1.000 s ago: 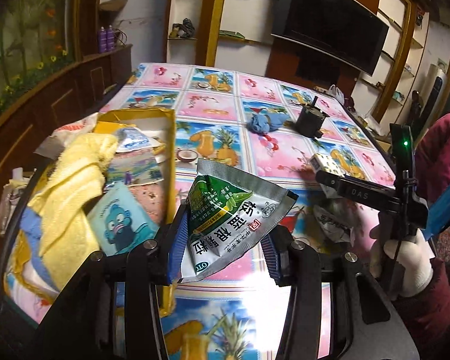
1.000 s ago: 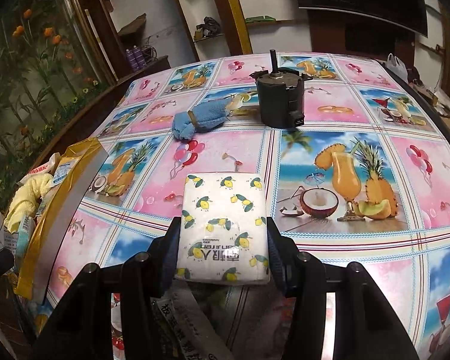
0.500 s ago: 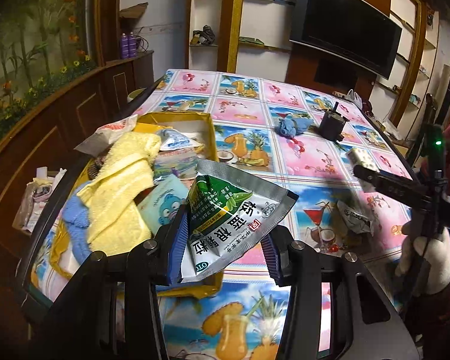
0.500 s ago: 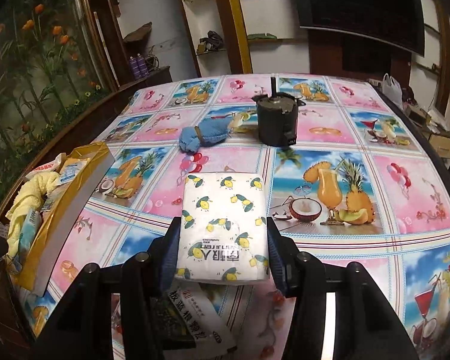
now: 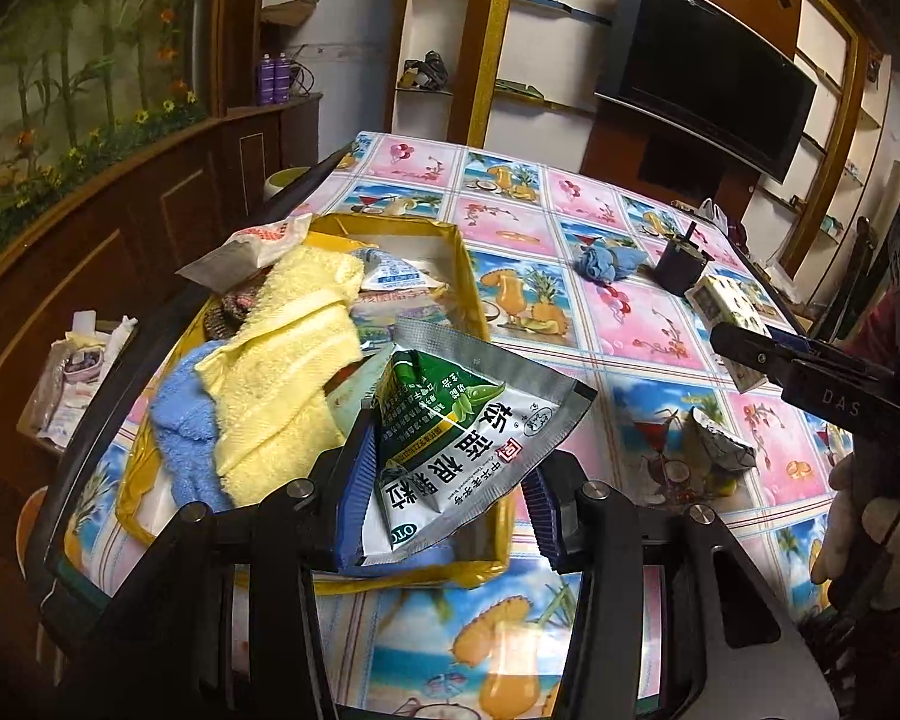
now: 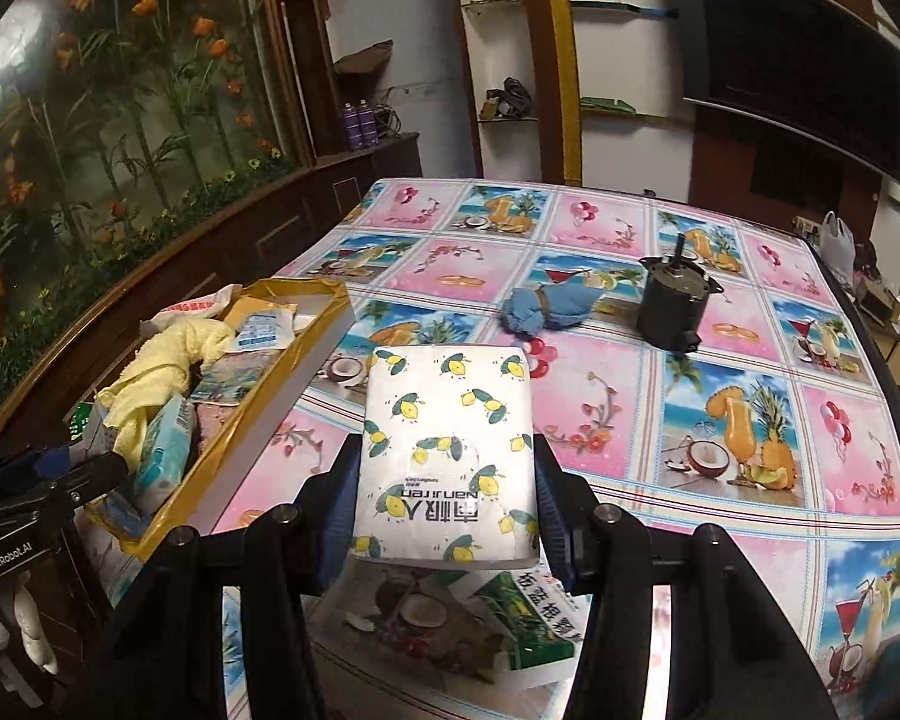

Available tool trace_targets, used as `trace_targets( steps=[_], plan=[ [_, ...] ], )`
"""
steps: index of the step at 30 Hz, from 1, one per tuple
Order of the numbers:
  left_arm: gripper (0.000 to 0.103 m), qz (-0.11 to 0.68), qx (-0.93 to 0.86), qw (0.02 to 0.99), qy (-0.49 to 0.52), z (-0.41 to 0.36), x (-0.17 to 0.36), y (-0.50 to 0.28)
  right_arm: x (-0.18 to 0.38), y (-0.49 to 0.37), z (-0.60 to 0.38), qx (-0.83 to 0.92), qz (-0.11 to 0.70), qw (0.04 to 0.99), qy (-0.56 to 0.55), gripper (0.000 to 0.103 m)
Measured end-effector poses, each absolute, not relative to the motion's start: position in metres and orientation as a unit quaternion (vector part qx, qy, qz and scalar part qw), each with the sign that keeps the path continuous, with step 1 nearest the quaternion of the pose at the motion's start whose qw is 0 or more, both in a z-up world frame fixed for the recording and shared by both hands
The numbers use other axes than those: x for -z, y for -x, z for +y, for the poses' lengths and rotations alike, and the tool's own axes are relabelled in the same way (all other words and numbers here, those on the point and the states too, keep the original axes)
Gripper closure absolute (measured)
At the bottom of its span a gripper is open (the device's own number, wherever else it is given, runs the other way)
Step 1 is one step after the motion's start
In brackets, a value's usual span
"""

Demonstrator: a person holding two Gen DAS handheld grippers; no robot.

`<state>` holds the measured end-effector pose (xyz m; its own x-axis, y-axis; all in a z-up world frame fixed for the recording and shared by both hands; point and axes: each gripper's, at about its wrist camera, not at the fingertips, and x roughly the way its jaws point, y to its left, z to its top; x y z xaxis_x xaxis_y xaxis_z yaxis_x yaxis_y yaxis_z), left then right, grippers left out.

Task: Organize soft objects
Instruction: 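Carry the green packet and lemon-print tissue pack into the tray and release both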

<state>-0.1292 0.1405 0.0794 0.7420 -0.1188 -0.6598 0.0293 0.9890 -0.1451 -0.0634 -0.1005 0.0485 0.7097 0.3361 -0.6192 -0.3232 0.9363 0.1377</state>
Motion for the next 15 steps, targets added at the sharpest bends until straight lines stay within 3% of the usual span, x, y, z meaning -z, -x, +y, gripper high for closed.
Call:
trace_targets(
  steps=[15],
  plan=[
    [0.058,0.368,0.033,0.923,0.104,0.180,-0.063,0.121,-0.048,0.049,-0.005,-0.246,0.354,0.902,0.033,0.051]
  ],
)
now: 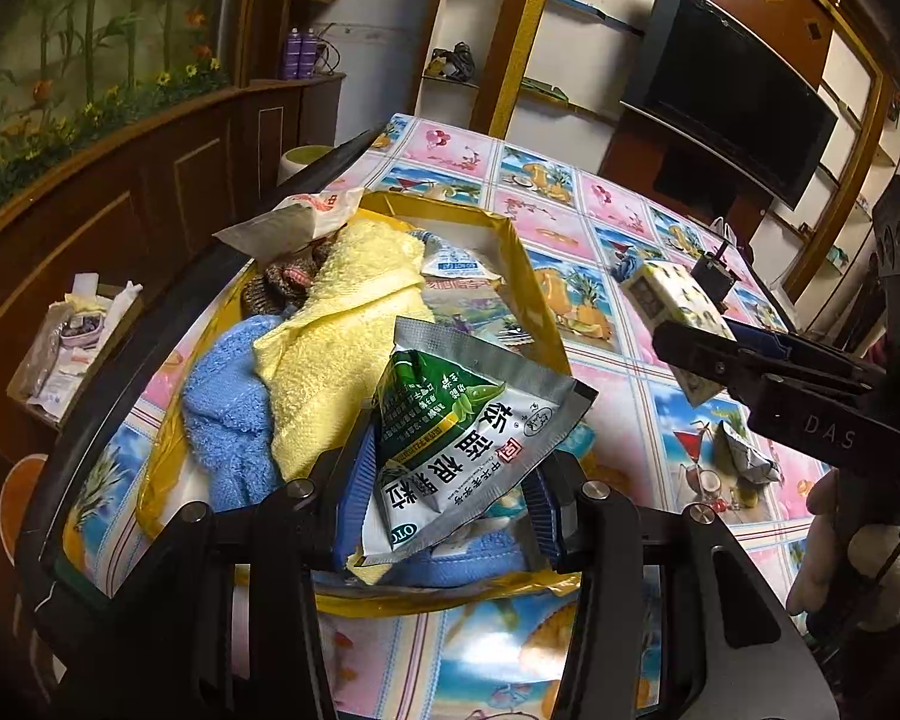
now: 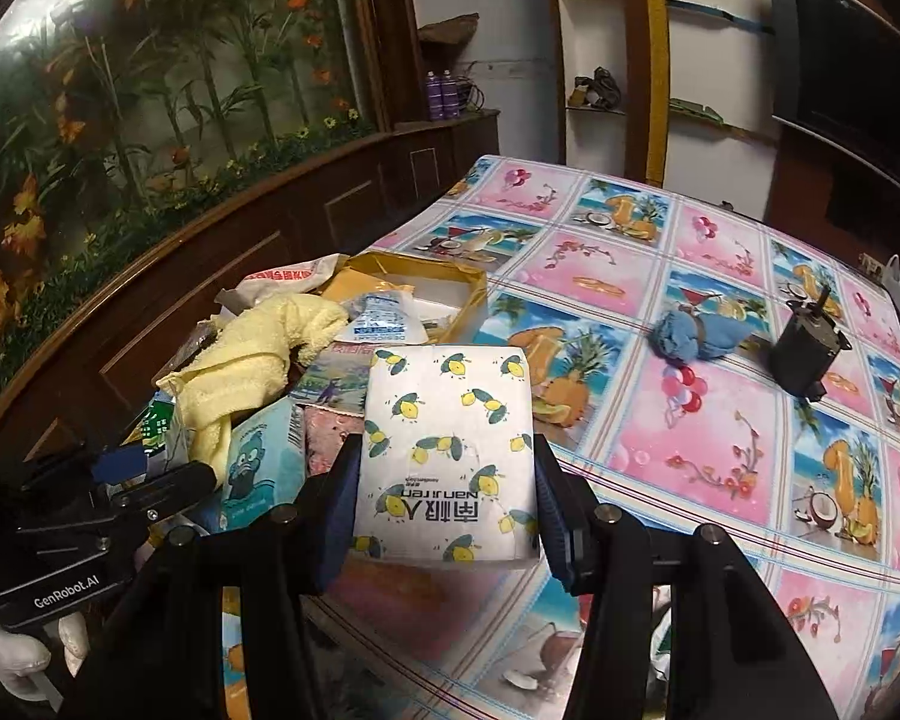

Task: Organize soft objects
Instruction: 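Carry the green packet and lemon-print tissue pack into the tray and release both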

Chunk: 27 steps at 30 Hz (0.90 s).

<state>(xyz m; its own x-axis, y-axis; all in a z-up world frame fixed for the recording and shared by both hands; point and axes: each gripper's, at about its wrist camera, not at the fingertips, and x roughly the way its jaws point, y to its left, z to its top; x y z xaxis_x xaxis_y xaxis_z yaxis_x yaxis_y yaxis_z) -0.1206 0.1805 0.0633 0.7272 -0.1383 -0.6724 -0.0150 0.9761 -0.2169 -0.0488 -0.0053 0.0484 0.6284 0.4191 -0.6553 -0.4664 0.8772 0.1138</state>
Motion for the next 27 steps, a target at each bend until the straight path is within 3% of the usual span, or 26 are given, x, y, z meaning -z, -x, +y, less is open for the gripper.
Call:
trace_targets(
  steps=[27],
  plan=[
    [0.058,0.379,0.072,0.904,0.186,0.224,-0.052,0.079,-0.038,-0.004,0.076,-0.273,0.385,0.880,0.047,0.051]
  ],
)
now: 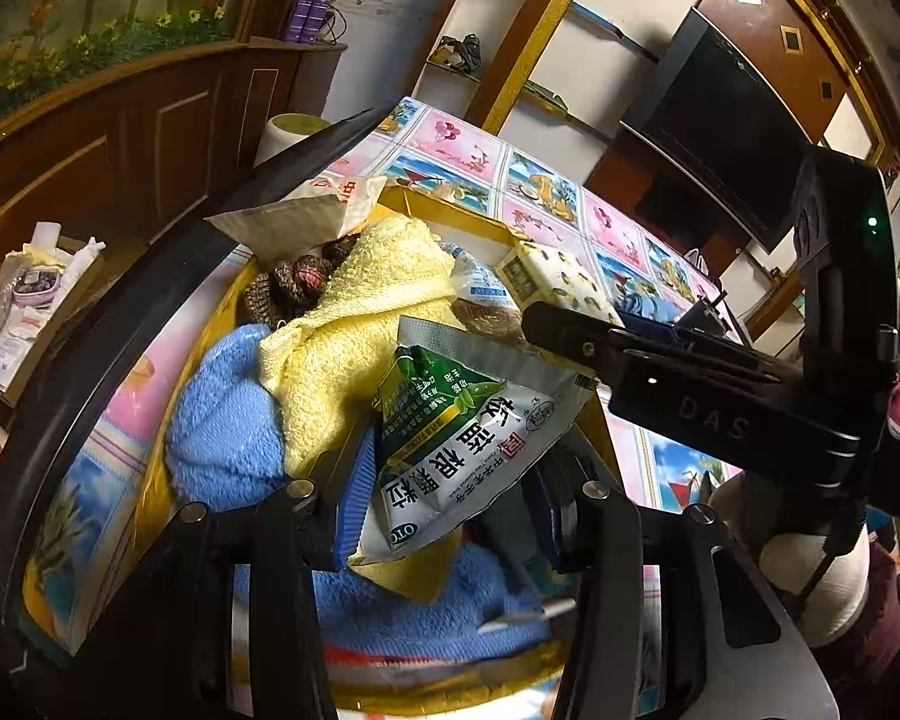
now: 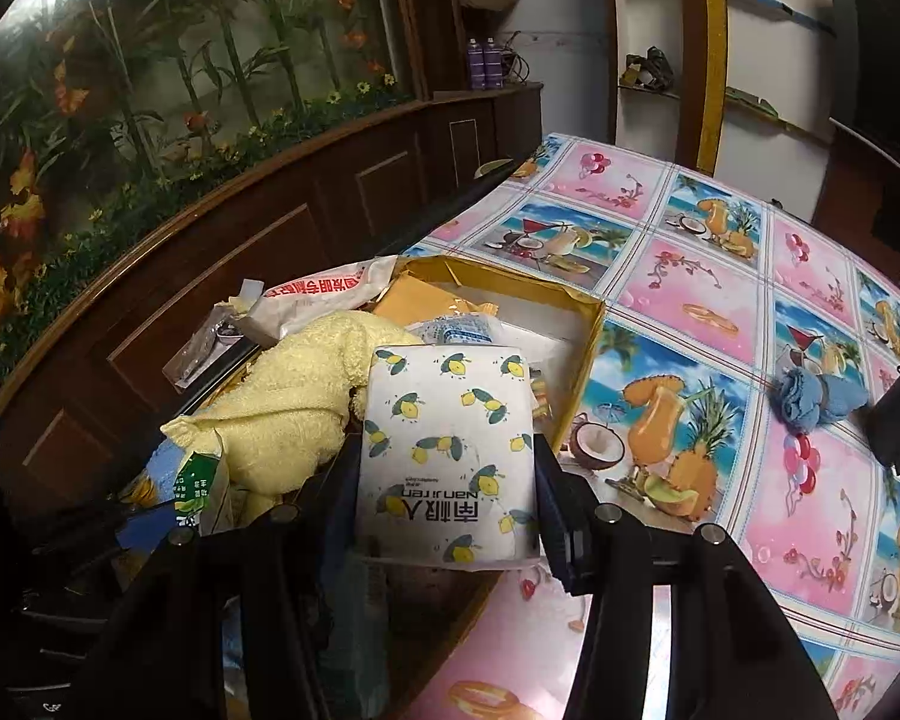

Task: Organize soft objects
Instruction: 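Carry the green packet and lemon-print tissue pack into the tray and release both, then reach the left gripper to the blue towel while right grasps the green-white packet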

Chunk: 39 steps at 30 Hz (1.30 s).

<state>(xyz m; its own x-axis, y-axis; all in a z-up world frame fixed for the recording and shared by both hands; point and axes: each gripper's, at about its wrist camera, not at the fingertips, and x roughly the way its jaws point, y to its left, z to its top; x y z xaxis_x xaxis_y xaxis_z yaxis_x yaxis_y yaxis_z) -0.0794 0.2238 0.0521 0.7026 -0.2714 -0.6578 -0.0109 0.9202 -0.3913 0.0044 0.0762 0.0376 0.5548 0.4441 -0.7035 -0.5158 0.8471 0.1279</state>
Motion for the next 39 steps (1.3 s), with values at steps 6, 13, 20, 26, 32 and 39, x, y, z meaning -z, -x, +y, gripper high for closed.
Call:
trace_targets(
  steps=[6,13,20,26,32,39],
  plan=[
    [0.056,0.390,0.080,0.893,0.211,0.226,-0.044,0.072,-0.026,-0.019,0.085,-0.260,0.398,0.879,0.038,0.050],
    [0.047,0.365,0.117,0.879,0.285,0.245,-0.048,0.082,-0.025,-0.017,0.086,-0.261,0.398,0.879,0.026,0.047],
    [0.032,0.322,0.098,0.884,0.326,0.260,-0.061,0.100,-0.043,-0.001,0.069,-0.275,0.374,0.886,-0.002,0.041],
    [0.032,0.329,0.101,0.878,0.332,0.256,-0.069,0.108,-0.045,0.020,0.032,-0.272,0.370,0.888,-0.015,0.041],
    [0.032,0.334,0.116,0.883,0.307,0.234,-0.082,0.118,-0.040,0.028,-0.053,-0.215,0.384,0.896,-0.053,0.041],
    [0.032,0.349,0.139,0.885,0.277,0.196,-0.090,0.122,-0.020,0.039,-0.158,-0.119,0.408,0.897,-0.126,0.041]
  ],
)
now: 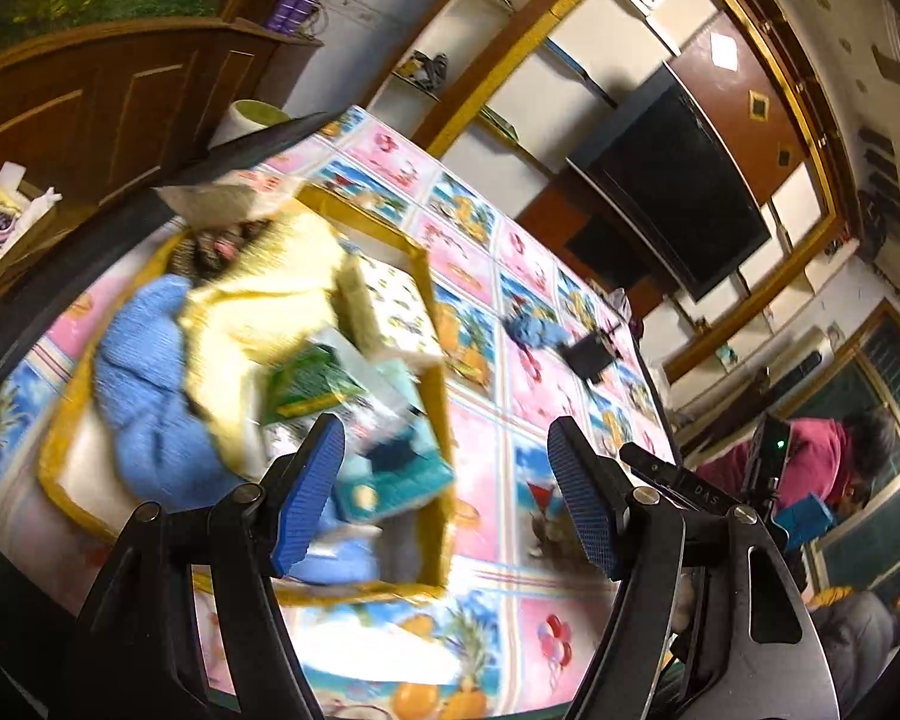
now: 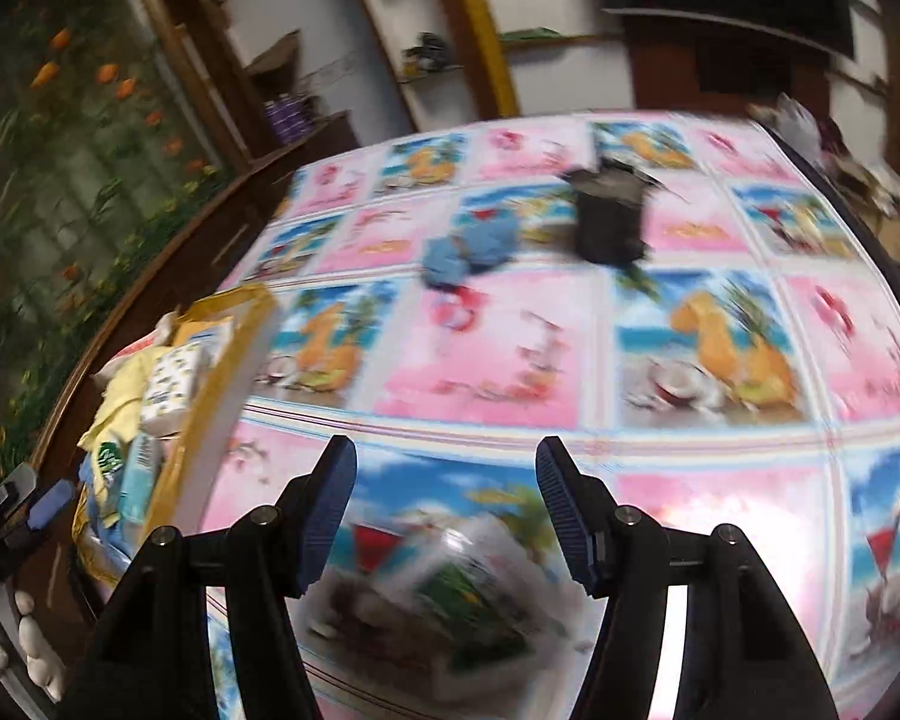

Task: Organize soft objects
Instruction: 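Reach the left gripper to the blue towel while right grasps the green-white packet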

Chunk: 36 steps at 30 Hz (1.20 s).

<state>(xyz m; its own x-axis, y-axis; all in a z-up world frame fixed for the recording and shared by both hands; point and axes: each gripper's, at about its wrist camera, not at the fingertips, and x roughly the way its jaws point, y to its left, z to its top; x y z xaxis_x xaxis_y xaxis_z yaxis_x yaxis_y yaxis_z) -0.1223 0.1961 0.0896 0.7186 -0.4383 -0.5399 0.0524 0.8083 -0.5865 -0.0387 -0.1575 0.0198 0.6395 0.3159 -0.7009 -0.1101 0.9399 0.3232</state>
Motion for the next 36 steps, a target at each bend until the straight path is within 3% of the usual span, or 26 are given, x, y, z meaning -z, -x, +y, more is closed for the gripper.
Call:
trace_targets(
  steps=[13,20,22,23,26,36],
  plan=[
    [0.032,0.432,0.175,0.872,0.150,0.102,-0.078,0.117,0.020,0.049,-0.161,-0.160,0.450,0.873,-0.098,0.040],
    [0.032,0.462,0.185,0.858,0.126,0.061,-0.064,0.103,0.020,0.055,-0.136,-0.176,0.449,0.876,0.015,0.033],
    [0.032,0.471,0.192,0.853,0.121,0.051,-0.063,0.096,0.022,0.058,-0.129,-0.170,0.442,0.879,0.060,0.035],
    [0.032,0.473,0.195,0.851,0.119,0.047,-0.064,0.093,0.022,0.060,-0.128,-0.172,0.436,0.881,0.071,0.044],
    [0.032,0.468,0.195,0.856,0.107,0.038,-0.075,0.078,0.020,0.065,-0.134,-0.182,0.422,0.885,0.075,0.051],
    [0.032,0.449,0.170,0.877,-0.006,-0.020,-0.100,-0.059,0.021,0.049,-0.179,-0.161,0.430,0.888,-0.031,0.050]
  ],
)
